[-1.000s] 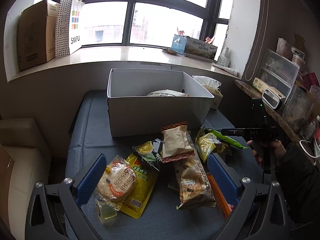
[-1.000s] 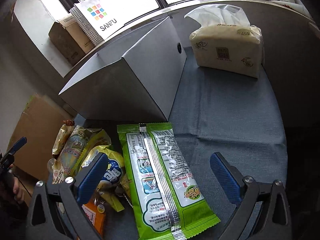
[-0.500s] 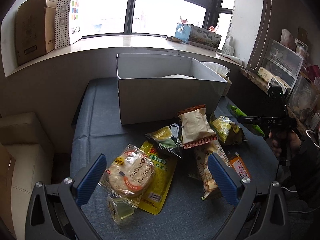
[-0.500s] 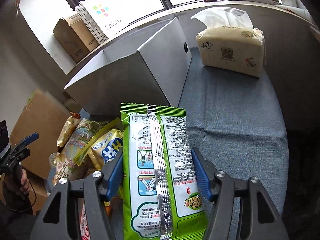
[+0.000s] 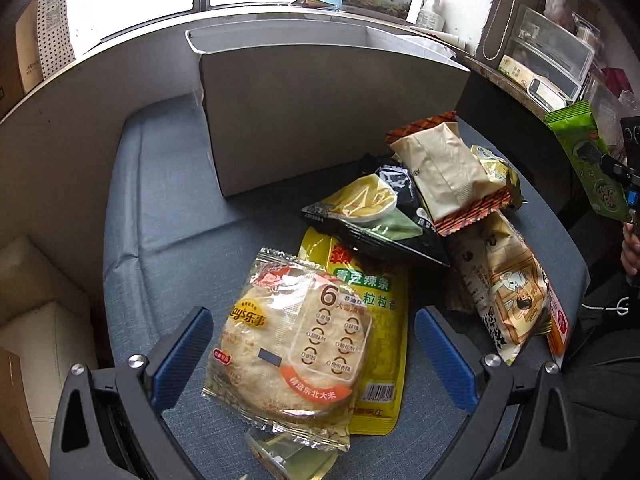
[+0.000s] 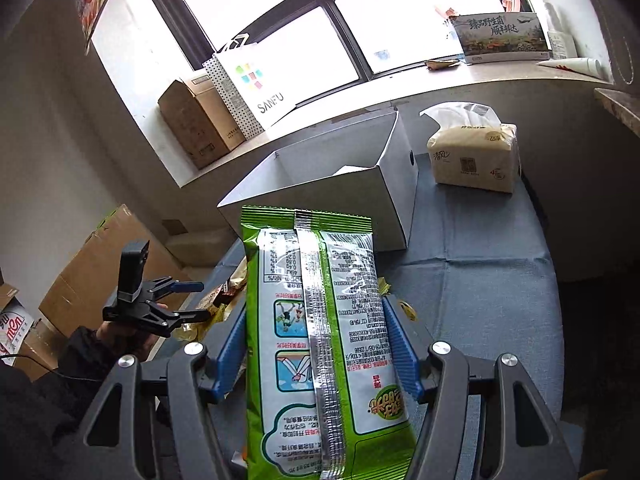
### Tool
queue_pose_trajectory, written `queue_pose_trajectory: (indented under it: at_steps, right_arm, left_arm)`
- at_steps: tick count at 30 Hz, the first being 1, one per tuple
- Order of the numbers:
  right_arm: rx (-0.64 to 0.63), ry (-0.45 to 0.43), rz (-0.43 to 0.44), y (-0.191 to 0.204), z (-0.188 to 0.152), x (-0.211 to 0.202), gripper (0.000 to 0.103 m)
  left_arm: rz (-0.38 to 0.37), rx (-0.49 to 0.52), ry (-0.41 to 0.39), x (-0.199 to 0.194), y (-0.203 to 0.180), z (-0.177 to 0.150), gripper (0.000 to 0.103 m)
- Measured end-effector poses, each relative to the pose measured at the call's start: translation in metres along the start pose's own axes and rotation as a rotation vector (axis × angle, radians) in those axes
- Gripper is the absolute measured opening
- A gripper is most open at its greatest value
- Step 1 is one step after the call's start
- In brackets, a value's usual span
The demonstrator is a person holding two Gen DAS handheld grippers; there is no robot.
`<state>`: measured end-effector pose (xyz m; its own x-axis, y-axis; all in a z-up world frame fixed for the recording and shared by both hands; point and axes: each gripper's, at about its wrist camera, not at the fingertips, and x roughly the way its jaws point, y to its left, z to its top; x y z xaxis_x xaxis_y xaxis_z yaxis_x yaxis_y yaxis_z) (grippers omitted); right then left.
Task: Organize snacks
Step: 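Lift the round flatbread pack with the left gripper while the right carries the wafer pack to the box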
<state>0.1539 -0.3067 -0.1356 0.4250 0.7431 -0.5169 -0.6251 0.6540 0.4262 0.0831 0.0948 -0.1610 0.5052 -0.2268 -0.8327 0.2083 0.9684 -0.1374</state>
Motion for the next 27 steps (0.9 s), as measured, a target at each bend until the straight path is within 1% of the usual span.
queue_pose_trajectory:
  at_steps: [3,4,5,6,7,9,11,16,19,22,25,27]
  right_arm:
    - [0.009,0.003,0.002,-0.001,-0.006,-0.001,0.068]
    - [0.014,0.003,0.0,-0.002,-0.007,0.0,0.068]
    - [0.018,0.004,0.003,-0.003,-0.008,0.0,0.068]
    - [0.02,0.008,0.005,-0.004,-0.008,0.001,0.068]
    - [0.022,0.011,0.001,-0.004,-0.008,0.003,0.068]
    - [0.018,0.018,0.003,-0.002,-0.008,0.005,0.068]
    - [0.02,0.018,0.016,0.001,-0.008,0.006,0.068]
    - [-0.012,0.013,0.026,0.018,-0.003,0.012,0.068]
    - [-0.025,0.0,0.003,0.029,0.01,0.018,0.068]
    - [-0.049,-0.022,-0.057,0.038,0.03,0.028,0.068]
    - [-0.044,-0.048,-0.095,0.043,0.058,0.038,0.068]
    - [-0.057,-0.069,-0.158,0.049,0.079,0.047,0.068]
  left_arm:
    - [0.007,-0.066,0.05,0.013,0.013,0.003,0.102]
    - [0.007,-0.082,0.054,0.016,0.016,0.002,0.102]
    - [-0.019,-0.099,0.043,0.015,0.018,0.002,0.095]
    - [-0.053,-0.111,0.027,0.013,0.02,0.001,0.089]
    - [-0.067,-0.122,0.013,0.01,0.02,0.0,0.083]
    - [-0.028,-0.127,-0.007,0.005,0.019,-0.001,0.082]
    - [-0.014,-0.126,-0.046,-0.006,0.015,-0.001,0.08]
    - [0.042,-0.115,-0.192,-0.057,0.008,0.003,0.08]
    - [0.051,-0.105,-0.286,-0.086,0.0,0.018,0.08]
    - [0.059,-0.123,-0.351,-0.104,-0.009,0.046,0.08]
    - [0.076,-0.116,-0.398,-0.114,-0.016,0.079,0.08]
    - [0.095,-0.118,-0.412,-0.114,-0.021,0.101,0.08]
